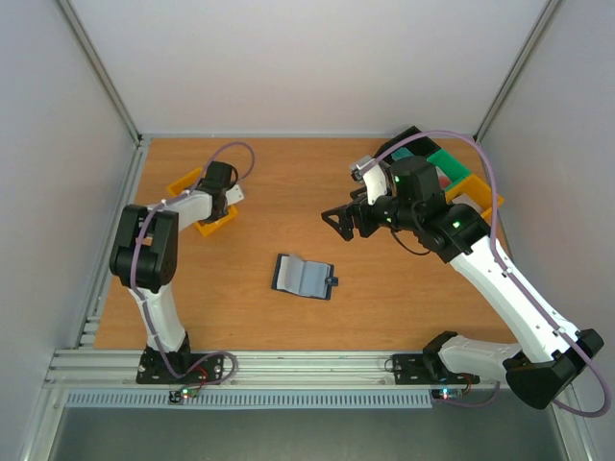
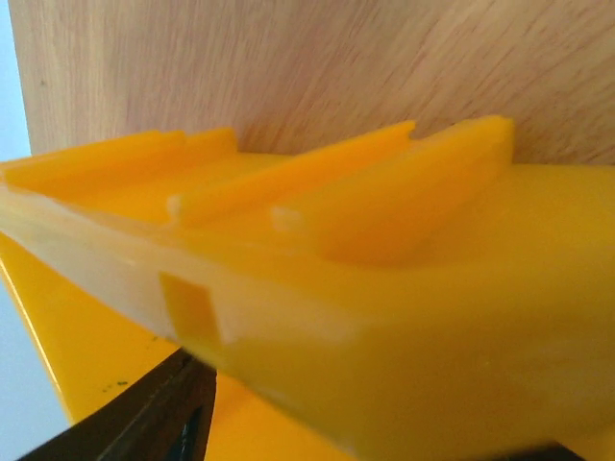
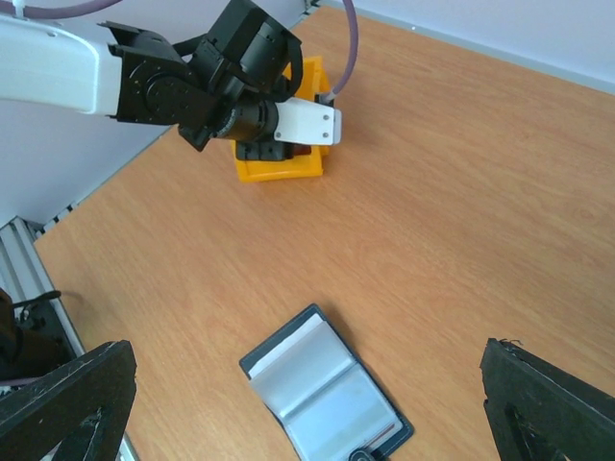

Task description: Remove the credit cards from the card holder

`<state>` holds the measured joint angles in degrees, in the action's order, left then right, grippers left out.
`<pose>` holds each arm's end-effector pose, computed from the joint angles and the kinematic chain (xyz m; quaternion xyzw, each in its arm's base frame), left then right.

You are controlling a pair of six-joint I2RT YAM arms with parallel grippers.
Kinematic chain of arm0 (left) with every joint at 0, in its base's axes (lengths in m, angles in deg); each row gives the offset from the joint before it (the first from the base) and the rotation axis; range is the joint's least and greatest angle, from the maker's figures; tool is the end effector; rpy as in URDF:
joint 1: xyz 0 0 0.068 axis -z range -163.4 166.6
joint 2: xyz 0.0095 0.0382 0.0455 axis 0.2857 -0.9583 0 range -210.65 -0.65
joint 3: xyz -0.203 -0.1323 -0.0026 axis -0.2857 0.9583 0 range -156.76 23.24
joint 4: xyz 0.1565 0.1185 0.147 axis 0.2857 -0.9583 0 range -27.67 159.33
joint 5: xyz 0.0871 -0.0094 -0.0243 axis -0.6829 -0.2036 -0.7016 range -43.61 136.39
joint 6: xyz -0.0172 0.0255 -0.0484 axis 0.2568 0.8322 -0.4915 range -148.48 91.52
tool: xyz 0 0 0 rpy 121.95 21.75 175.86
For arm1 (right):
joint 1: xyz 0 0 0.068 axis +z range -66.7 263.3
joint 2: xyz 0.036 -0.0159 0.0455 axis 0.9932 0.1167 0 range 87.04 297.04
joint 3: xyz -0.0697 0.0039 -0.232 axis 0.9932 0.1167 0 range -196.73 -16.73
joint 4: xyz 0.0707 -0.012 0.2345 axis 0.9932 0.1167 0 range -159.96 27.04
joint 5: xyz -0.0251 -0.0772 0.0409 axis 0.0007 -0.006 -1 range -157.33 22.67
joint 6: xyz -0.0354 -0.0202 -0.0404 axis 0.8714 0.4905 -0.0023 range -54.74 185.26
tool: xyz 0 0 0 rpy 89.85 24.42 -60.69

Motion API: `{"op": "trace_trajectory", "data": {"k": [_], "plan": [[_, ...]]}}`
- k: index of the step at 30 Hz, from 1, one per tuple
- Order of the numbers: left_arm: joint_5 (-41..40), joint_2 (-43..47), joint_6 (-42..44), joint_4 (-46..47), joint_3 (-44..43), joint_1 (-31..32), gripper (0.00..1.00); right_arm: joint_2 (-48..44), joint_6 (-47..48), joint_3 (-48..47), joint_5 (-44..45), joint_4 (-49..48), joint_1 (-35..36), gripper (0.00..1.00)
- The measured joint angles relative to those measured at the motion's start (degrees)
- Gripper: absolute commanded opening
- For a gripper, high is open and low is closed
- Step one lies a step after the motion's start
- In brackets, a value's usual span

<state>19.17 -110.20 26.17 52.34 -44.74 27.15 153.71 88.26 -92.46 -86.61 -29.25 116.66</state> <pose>0.3625 -0.0486 0.1323 0.4504 0.8225 0.3088 0.1589 0.1922 0.1426 0.3629 -0.4785 0.7202 0.1891 0.4654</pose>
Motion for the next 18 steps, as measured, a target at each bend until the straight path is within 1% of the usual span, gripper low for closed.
{"op": "trace_trajectory", "data": {"k": [4, 8, 11, 14, 16, 18], "plan": [[0.9, 1.0, -0.5, -1.4, -0.7, -0.2, 0.63, -0.2, 0.0, 0.0, -0.3, 0.5, 0.0, 0.98], [3.0, 3.0, -2.2, -5.2, -3.0, -0.5, 0.68, -0.3, 0.0, 0.0, -0.7, 0.9, 0.0, 0.99], [6.8, 6.1, -4.7, -11.0, -5.7, -0.6, 0.69, -0.3, -0.2, 0.0, -0.6, 1.6, 0.0, 0.99], [11.8, 10.1, -7.3, -17.6, -8.9, -0.6, 0.72, -0.2, -1.1, 0.0, 1.4, 2.8, 0.0, 0.98], [15.6, 13.3, -9.3, -22.6, -11.1, -0.6, 0.78, 0.0, -2.5, 0.0, 3.3, 3.6, 0.0, 0.94], [19.5, 16.2, -11.6, -27.6, -13.5, -0.6, 0.85, 0.9, -4.5, 0.0, 5.6, 5.0, 0.0, 0.82]]}}
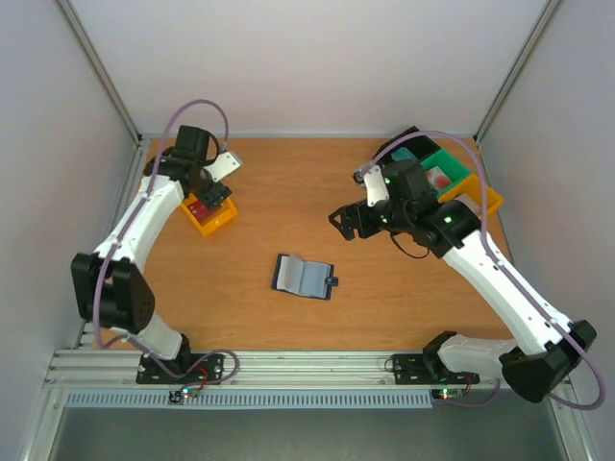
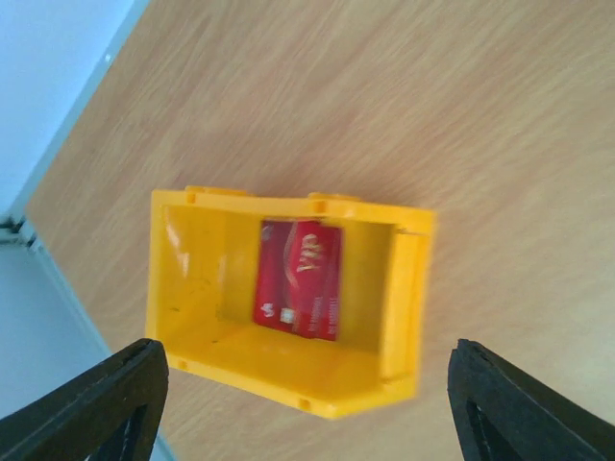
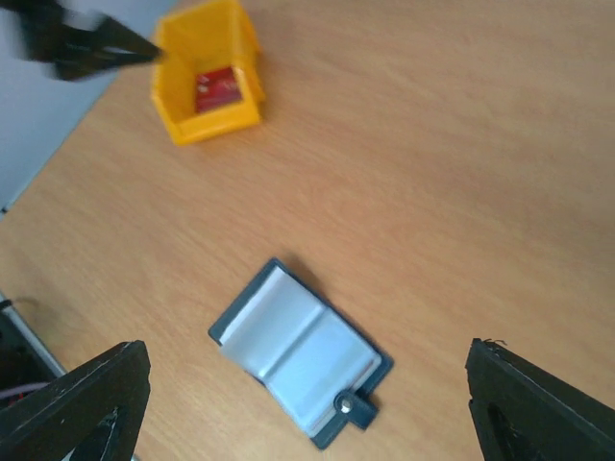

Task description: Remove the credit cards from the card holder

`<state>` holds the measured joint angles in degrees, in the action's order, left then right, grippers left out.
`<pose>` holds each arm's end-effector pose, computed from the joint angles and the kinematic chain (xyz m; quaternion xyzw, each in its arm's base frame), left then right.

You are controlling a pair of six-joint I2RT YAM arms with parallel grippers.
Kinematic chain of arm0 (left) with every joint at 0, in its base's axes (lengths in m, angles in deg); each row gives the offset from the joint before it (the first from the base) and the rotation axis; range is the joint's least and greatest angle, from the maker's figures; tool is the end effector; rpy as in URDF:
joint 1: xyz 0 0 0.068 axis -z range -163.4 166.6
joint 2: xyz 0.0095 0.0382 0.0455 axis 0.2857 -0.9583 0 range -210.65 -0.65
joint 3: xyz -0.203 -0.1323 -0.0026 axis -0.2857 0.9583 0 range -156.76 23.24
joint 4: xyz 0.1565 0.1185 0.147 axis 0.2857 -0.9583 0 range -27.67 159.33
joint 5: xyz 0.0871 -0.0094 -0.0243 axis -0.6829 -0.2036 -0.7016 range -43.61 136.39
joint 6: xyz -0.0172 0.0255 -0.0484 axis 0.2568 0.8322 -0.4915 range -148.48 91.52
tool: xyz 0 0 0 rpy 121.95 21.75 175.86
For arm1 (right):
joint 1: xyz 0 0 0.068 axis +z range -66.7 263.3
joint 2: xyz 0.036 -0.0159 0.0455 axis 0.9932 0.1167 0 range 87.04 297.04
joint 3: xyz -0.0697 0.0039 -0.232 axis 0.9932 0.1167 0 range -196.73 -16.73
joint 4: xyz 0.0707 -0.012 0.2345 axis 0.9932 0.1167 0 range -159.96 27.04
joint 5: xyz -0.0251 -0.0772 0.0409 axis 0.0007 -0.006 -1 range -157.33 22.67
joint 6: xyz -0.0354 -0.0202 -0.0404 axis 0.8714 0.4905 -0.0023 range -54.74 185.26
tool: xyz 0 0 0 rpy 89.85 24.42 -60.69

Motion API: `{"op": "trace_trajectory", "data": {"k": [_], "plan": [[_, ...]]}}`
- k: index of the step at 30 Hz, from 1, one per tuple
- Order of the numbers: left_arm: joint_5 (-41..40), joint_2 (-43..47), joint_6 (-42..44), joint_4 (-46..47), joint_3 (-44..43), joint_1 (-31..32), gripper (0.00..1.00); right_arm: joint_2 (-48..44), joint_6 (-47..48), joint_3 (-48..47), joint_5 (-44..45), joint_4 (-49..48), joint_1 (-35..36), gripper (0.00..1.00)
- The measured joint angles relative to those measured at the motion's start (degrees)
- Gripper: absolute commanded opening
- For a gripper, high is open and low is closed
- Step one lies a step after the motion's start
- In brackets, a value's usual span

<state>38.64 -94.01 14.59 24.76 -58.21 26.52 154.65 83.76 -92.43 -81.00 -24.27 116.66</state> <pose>0.3278 -0.0518 0.2619 0.4088 0.8637 0.1441 0.2572 0.1937 0.1391 0.3505 -0.4368 0.7782 0.1626 0.4208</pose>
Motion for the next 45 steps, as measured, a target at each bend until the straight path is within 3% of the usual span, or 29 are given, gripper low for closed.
{"op": "trace_trajectory", "data": {"k": [2, 3, 6, 10, 16, 25, 27, 29, 33, 35, 45], "plan": [[6.2, 3.2, -3.6, -6.3, -3.1, 0.0, 0.92, 1.9, -2.2, 0.2, 1.8, 1.5, 0.0, 0.68], [8.8, 4.2, -4.9, -8.4, -4.1, 0.0, 0.98, 3.3, -3.9, 0.6, 2.4, 1.9, 0.0, 0.66], [19.8, 7.7, -12.4, -13.7, -4.1, 0.5, 1.0, 7.6, -9.6, 4.7, 3.7, 1.4, 1.2, 0.63], [30.3, 9.3, -22.6, -15.7, 4.6, 4.2, 0.99, 13.5, -16.5, 10.7, 5.0, -0.1, 5.1, 0.59], [38.9, 6.7, -33.9, -11.0, 20.7, 13.9, 0.99, 25.4, -25.2, 12.8, 6.7, -4.6, 9.9, 0.51], [46.2, -0.5, -46.6, 6.4, 26.9, 14.4, 0.99, 33.4, -30.8, 12.4, 7.1, -7.5, 11.8, 0.37], [47.1, -3.4, -49.0, 9.4, 28.2, 14.5, 0.93, 33.5, -31.0, 12.4, 7.0, -7.9, 11.8, 0.31], [49.2, -5.4, -50.6, 11.2, 28.2, 14.3, 0.79, 33.8, -30.7, 12.4, 6.4, -8.2, 11.8, 0.28], [51.1, -8.4, -52.6, 14.5, 27.8, 14.3, 0.22, 35.6, -29.8, 10.8, 4.8, -8.2, 11.6, 0.27], [51.3, -10.0, -53.2, 15.3, 27.9, 14.3, 0.03, 36.2, -29.2, 10.2, 3.3, -8.7, 11.1, 0.27], [54.8, -11.8, -59.0, 19.6, 29.5, 14.3, 0.0, 42.6, -27.1, 3.9, -12.0, -14.8, 5.3, 0.28]]}}
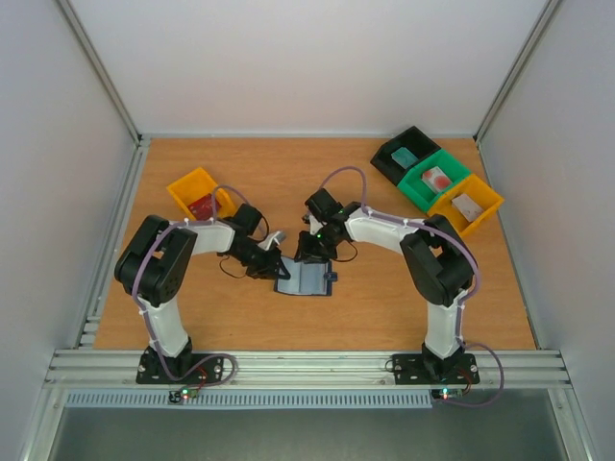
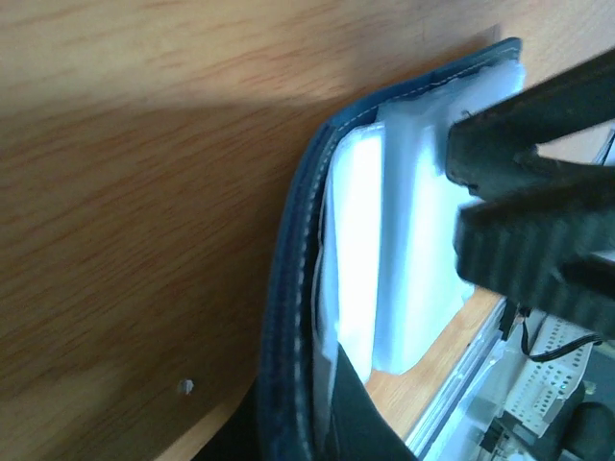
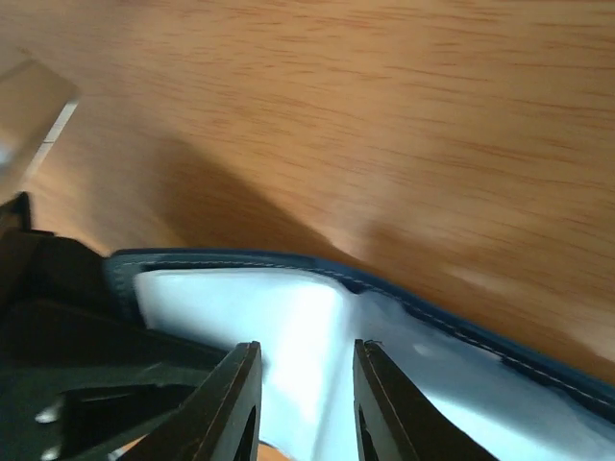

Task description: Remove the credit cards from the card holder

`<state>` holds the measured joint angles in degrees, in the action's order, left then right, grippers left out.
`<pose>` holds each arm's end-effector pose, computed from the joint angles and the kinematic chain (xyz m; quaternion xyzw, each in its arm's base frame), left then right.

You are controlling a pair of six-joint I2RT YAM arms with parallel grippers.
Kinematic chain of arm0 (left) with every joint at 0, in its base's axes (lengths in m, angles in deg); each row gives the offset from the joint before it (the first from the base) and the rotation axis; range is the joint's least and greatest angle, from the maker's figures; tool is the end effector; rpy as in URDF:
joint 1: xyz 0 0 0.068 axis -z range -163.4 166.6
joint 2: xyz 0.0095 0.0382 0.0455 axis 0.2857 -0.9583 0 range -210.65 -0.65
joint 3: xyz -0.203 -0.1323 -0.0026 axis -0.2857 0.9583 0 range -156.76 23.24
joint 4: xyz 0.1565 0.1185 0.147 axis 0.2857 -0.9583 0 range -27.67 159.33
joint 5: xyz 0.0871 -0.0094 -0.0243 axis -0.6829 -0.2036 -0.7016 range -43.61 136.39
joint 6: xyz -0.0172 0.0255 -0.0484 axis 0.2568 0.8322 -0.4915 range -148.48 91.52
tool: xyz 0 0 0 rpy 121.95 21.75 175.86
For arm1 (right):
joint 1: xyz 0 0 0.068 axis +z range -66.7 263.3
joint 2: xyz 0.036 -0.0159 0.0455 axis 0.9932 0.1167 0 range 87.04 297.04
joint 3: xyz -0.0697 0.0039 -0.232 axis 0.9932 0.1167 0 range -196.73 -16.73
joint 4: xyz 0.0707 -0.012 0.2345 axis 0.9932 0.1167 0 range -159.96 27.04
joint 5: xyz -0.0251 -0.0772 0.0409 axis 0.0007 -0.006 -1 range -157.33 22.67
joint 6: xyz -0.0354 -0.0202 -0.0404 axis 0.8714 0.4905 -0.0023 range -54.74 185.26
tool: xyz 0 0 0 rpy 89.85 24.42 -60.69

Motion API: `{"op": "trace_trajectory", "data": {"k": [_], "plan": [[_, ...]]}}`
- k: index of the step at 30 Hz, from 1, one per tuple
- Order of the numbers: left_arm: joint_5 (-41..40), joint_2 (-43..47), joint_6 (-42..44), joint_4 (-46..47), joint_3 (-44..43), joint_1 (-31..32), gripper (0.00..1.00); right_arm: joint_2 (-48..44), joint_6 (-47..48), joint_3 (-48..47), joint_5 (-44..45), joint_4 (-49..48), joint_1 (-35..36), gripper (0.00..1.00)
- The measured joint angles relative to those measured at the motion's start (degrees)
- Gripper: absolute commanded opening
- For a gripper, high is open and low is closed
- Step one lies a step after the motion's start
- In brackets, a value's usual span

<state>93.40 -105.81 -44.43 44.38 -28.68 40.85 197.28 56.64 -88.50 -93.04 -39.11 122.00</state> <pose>0.2485 -0.1445 0.0918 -0.1069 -0.9068 0.4049 0.0477 0.2659 0.2357 0.1334 -0.2874 0.9159 0.2707 0.0724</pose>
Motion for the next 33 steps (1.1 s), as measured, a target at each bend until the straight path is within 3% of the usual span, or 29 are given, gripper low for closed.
{"op": "trace_trajectory", "data": {"k": [5, 12, 18, 22, 33], "plan": [[0.3, 0.0, -4.2, 2.5, 1.5, 0.0, 0.0, -1.3, -0.1, -0.7, -0.1, 1.6, 0.1, 0.3], [0.7, 0.0, -8.6, 4.3, 2.2, -0.1, 0.0, -9.8, 0.6, -0.1, 10.3, 10.7, 0.3, 0.29], [0.2, 0.0, -11.8, 6.7, 2.4, -0.1, 0.0, -6.2, 0.8, 1.0, 15.1, 14.1, 1.8, 0.31], [0.4, 0.0, -12.7, 7.6, 2.7, -0.1, 0.0, -1.5, 0.7, -0.9, 15.7, 15.0, 5.4, 0.31], [0.6, 0.0, -13.4, 8.2, 2.9, -0.1, 0.0, -0.2, 0.8, -2.9, 9.0, 9.7, 8.0, 0.32]]}}
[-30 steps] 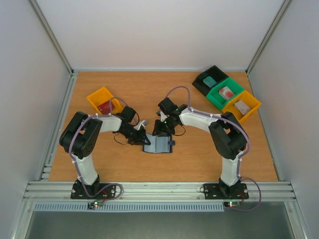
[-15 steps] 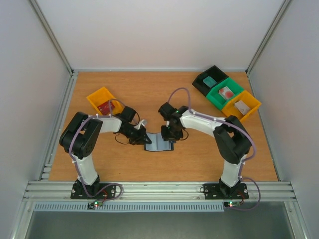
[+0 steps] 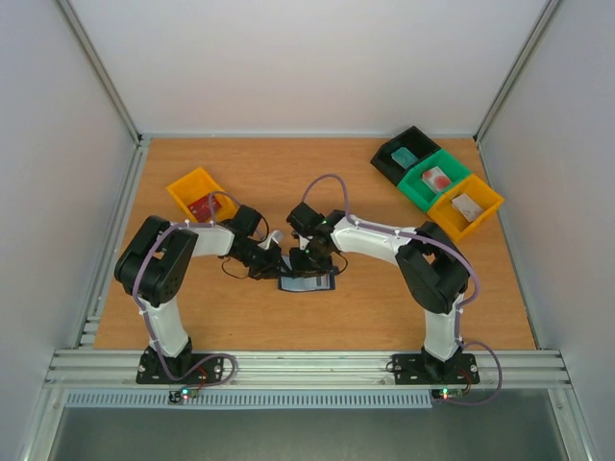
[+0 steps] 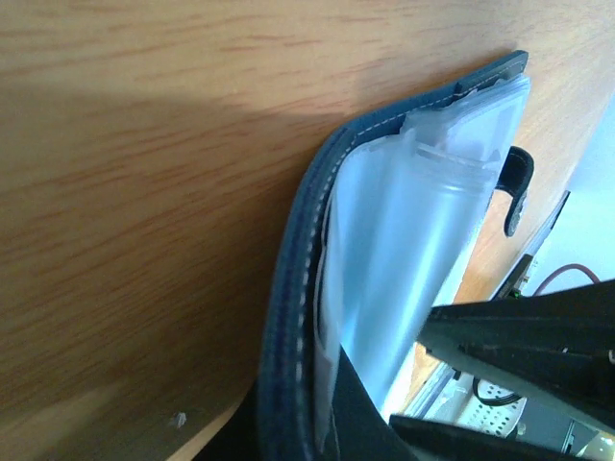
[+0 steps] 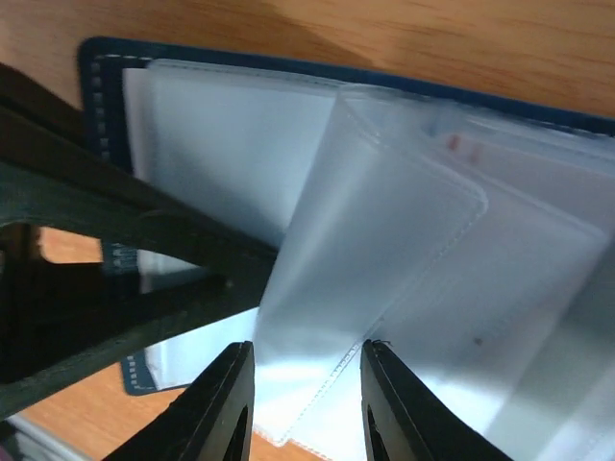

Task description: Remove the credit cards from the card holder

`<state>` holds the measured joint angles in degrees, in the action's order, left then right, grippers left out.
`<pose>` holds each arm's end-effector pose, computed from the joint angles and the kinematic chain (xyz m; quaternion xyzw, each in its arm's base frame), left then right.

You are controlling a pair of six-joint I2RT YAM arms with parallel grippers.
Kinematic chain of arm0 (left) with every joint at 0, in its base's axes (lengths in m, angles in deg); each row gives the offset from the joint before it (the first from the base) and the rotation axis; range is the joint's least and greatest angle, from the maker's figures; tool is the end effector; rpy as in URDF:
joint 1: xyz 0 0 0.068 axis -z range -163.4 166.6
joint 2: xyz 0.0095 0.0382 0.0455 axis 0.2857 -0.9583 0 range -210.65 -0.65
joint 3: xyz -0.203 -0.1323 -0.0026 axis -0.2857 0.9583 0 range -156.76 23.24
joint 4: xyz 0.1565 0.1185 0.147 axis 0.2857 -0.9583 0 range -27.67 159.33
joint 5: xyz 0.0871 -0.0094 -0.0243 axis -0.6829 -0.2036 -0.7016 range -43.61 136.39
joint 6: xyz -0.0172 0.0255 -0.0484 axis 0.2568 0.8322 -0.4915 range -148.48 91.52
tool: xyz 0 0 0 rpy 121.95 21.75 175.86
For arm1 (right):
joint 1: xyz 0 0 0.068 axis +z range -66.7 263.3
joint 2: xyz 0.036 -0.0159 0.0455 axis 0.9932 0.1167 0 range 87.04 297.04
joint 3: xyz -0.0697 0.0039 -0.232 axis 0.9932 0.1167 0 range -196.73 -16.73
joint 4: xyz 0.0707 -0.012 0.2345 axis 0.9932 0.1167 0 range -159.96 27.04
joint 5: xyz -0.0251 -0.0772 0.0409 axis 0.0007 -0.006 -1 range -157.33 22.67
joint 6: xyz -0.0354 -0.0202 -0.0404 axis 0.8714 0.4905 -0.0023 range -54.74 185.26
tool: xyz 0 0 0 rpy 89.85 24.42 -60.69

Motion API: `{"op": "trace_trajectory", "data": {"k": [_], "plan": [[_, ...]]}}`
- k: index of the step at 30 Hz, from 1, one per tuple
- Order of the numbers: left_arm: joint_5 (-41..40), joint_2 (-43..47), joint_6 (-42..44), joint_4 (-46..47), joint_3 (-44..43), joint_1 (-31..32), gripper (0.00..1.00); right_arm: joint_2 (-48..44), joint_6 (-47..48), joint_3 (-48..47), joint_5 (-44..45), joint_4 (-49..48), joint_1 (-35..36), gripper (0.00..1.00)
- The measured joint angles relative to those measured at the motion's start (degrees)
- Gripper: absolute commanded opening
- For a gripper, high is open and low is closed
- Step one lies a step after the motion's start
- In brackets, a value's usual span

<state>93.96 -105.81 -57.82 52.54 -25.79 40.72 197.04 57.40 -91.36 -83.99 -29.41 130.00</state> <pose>0.2499 -0.1447 0.0853 -0.0186 -0.9067 0.4173 0.0580 0.2296 0.2607 0.1394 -0.3433 0.9202 0.1834 0.0418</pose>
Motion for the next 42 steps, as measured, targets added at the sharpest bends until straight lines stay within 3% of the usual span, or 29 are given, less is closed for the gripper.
{"op": "trace_trajectory", "data": {"k": [8, 14, 26, 35, 42], "plan": [[-0.1, 0.0, 0.0, 0.0, 0.0, 0.0, 0.0, -4.0, 0.5, 0.0, -2.3, -0.1, -1.1, 0.35], [-0.1, 0.0, 0.0, 0.0, 0.0, 0.0, 0.0, -10.5, 0.9, -0.1, 4.2, 4.7, -4.6, 0.34], [0.2, -0.2, 0.2, -0.1, -0.1, 0.0, 0.0, 4.4, 3.1, -7.5, 15.0, 14.6, -1.6, 0.31], [-0.5, -0.3, 0.9, -0.9, -0.7, 0.0, 0.0, 6.5, 3.3, -10.0, 12.2, 13.4, 1.6, 0.31], [-0.9, -0.3, 1.7, -1.4, -1.1, 0.0, 0.01, 5.8, 2.2, -7.8, 4.2, 5.5, 1.2, 0.31]]}}
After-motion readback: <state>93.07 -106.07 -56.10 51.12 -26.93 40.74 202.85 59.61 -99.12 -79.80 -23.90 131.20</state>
